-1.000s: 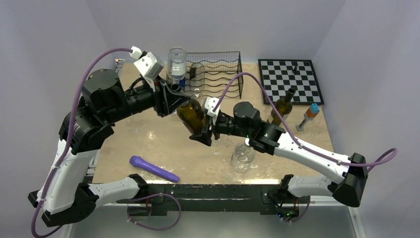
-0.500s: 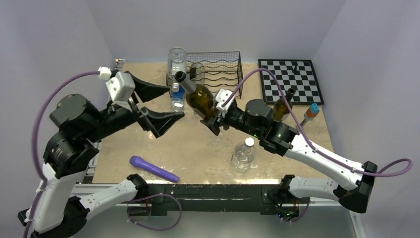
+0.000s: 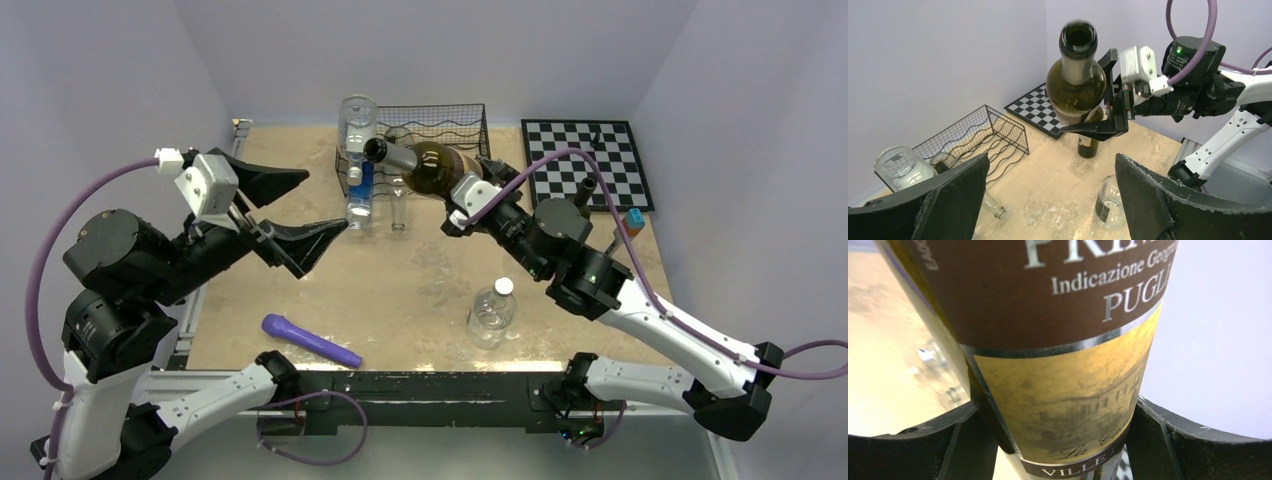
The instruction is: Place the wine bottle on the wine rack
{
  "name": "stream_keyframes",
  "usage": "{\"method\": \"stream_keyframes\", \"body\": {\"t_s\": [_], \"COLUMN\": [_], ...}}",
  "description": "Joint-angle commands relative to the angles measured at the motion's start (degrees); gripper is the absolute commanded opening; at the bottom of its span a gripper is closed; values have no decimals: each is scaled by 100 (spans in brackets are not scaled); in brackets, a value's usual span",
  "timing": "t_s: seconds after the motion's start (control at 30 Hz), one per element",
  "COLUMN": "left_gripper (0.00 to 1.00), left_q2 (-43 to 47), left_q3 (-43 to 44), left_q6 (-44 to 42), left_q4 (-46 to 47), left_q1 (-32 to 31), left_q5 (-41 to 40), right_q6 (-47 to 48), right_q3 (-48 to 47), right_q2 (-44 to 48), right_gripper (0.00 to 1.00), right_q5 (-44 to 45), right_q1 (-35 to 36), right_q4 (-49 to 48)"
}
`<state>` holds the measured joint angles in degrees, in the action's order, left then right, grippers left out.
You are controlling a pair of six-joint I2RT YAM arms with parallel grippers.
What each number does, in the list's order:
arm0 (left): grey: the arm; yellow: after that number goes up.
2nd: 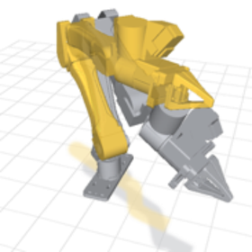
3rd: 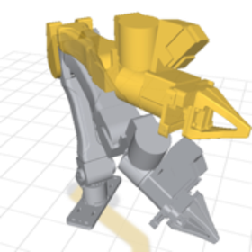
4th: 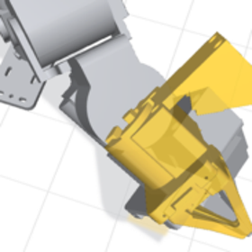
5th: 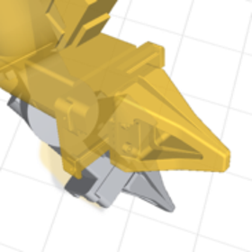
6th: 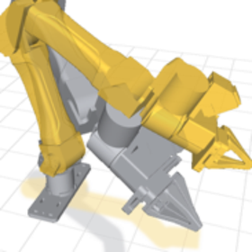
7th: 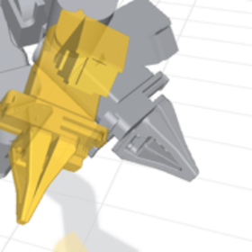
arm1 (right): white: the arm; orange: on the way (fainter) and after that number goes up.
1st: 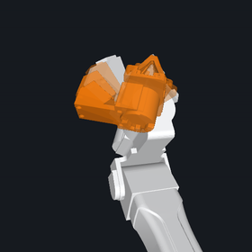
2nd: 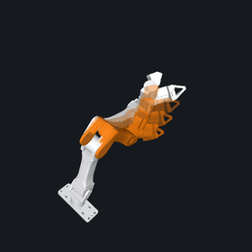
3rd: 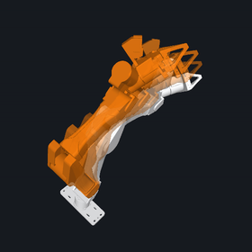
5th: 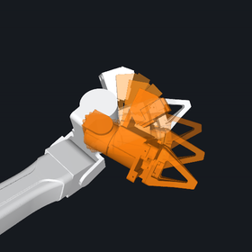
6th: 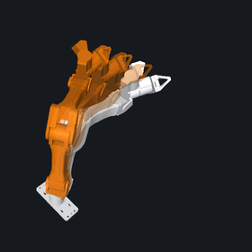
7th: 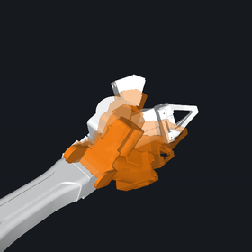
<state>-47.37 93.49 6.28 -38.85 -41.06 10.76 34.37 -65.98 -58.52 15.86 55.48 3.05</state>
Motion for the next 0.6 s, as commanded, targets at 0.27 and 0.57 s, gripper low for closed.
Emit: {"method": "stream_keyframes", "body": {"t_s": [0.27,0.57], "left_gripper": [99,98], "left_q2": [-90,-789], "left_q3": [68,-57], "left_q6": [192,344], "left_q4": [63,-466], "left_q1": [-25,-16], "left_q5": [407,755], "right_q6": [2759,3778], "right_q3": [977,1711], "right_q2": [379,448], "right_gripper": [0,0], "right_q5": [691,456], "right_q1": [55,200], "right_q4": [-1609,-2373]}}
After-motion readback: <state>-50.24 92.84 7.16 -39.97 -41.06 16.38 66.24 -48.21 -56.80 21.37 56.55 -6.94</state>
